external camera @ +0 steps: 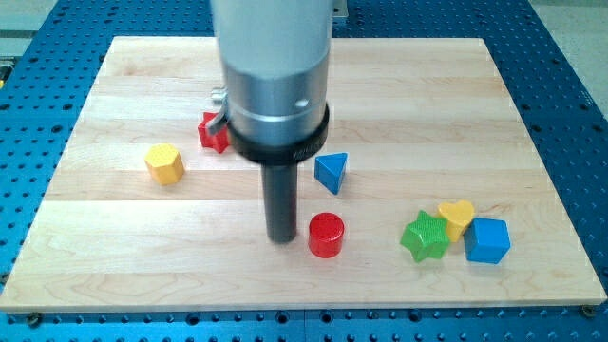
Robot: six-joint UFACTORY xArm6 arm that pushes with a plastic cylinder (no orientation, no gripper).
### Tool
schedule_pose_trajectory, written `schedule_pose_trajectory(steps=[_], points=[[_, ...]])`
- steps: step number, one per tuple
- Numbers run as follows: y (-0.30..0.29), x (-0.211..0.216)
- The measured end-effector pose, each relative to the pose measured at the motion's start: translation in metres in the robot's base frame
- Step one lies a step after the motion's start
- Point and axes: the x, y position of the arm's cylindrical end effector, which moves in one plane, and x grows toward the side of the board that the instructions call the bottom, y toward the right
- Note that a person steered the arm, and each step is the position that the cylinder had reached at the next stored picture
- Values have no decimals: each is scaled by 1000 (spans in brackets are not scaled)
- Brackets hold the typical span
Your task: Move the triangle diagonally to the green circle
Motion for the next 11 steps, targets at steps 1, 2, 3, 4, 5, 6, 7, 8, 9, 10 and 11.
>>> schedule_pose_trajectory(steps=[1,2,3,4,5,6,7,8,9,10,11], points=[[41,9],[61,9],[7,7],[-14,-41],[20,-91],[53,-126],[80,-88],[90,-28],[86,-23],[36,-23],[7,43]])
